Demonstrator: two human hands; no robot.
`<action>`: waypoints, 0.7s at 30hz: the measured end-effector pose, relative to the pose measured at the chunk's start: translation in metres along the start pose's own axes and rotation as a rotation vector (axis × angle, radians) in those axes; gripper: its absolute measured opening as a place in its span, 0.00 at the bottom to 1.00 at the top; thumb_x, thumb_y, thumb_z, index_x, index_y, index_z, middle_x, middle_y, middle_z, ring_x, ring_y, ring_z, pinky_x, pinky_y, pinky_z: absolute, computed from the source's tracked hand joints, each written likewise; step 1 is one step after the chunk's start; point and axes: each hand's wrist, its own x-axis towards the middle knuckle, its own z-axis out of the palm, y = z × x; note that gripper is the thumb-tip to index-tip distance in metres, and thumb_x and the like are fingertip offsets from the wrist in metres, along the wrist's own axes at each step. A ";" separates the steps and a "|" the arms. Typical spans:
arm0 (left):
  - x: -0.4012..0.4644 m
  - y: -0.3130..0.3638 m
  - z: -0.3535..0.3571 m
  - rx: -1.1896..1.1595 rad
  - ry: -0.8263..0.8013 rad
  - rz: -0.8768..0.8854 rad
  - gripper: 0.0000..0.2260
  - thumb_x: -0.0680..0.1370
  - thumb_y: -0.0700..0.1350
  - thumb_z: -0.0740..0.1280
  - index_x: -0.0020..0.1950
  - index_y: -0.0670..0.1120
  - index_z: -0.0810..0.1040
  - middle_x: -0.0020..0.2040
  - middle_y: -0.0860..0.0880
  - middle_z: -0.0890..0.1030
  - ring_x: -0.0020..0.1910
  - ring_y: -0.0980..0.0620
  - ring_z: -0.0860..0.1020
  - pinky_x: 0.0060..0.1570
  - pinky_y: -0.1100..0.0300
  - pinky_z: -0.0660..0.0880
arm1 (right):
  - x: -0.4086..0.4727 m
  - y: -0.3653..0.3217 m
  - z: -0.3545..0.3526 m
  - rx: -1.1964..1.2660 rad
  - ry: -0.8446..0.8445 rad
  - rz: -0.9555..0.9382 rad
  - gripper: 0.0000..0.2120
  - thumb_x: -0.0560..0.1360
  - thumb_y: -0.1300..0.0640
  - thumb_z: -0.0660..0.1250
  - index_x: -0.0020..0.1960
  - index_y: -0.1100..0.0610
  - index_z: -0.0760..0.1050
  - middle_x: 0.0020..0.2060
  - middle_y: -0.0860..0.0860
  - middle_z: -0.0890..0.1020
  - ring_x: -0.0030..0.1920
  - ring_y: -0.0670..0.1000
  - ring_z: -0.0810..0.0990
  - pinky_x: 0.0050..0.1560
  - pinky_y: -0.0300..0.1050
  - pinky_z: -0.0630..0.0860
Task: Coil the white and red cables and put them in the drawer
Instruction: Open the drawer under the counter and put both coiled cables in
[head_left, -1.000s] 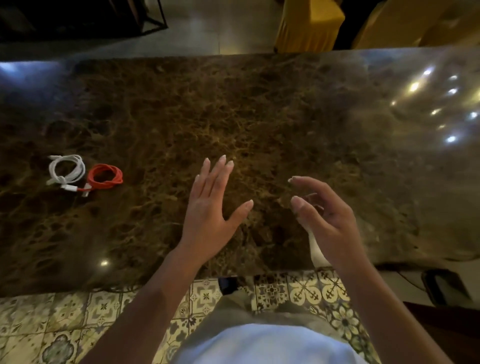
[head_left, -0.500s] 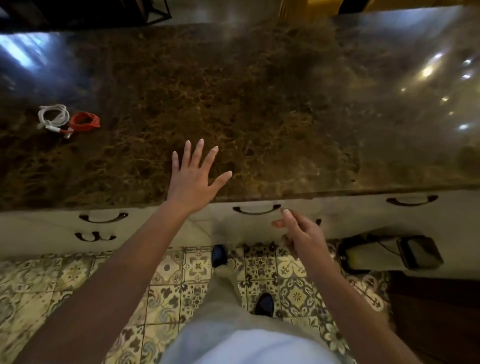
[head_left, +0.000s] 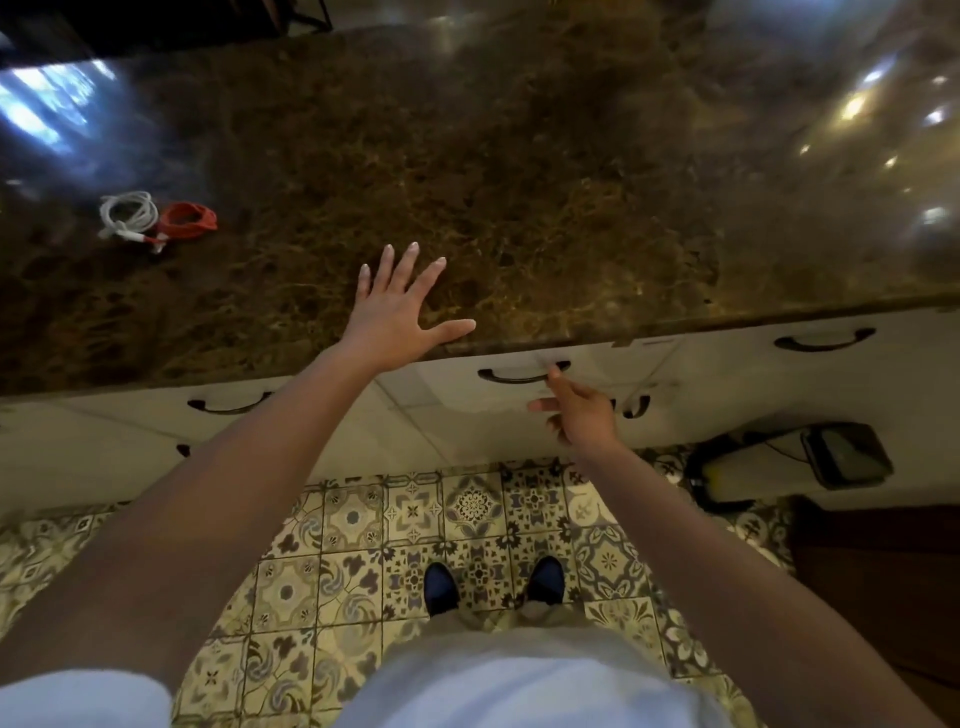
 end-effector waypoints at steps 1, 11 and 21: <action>0.000 0.001 0.001 0.003 -0.002 0.002 0.51 0.67 0.82 0.43 0.85 0.56 0.48 0.86 0.47 0.42 0.84 0.43 0.37 0.81 0.38 0.38 | 0.002 -0.001 0.003 0.004 0.017 0.006 0.18 0.83 0.41 0.65 0.63 0.53 0.81 0.40 0.50 0.90 0.28 0.47 0.73 0.27 0.40 0.68; 0.002 -0.001 0.004 0.011 -0.006 0.000 0.48 0.70 0.80 0.46 0.85 0.56 0.46 0.86 0.47 0.40 0.84 0.42 0.36 0.81 0.38 0.37 | 0.018 0.005 0.014 0.060 0.101 0.045 0.15 0.84 0.47 0.66 0.54 0.58 0.84 0.31 0.50 0.74 0.26 0.47 0.65 0.28 0.42 0.60; -0.002 0.002 0.002 0.032 0.002 0.001 0.48 0.70 0.80 0.46 0.85 0.56 0.46 0.86 0.46 0.41 0.84 0.42 0.37 0.81 0.38 0.38 | -0.025 0.042 -0.008 0.054 0.072 -0.004 0.16 0.83 0.47 0.67 0.55 0.60 0.84 0.28 0.47 0.71 0.26 0.45 0.65 0.28 0.40 0.62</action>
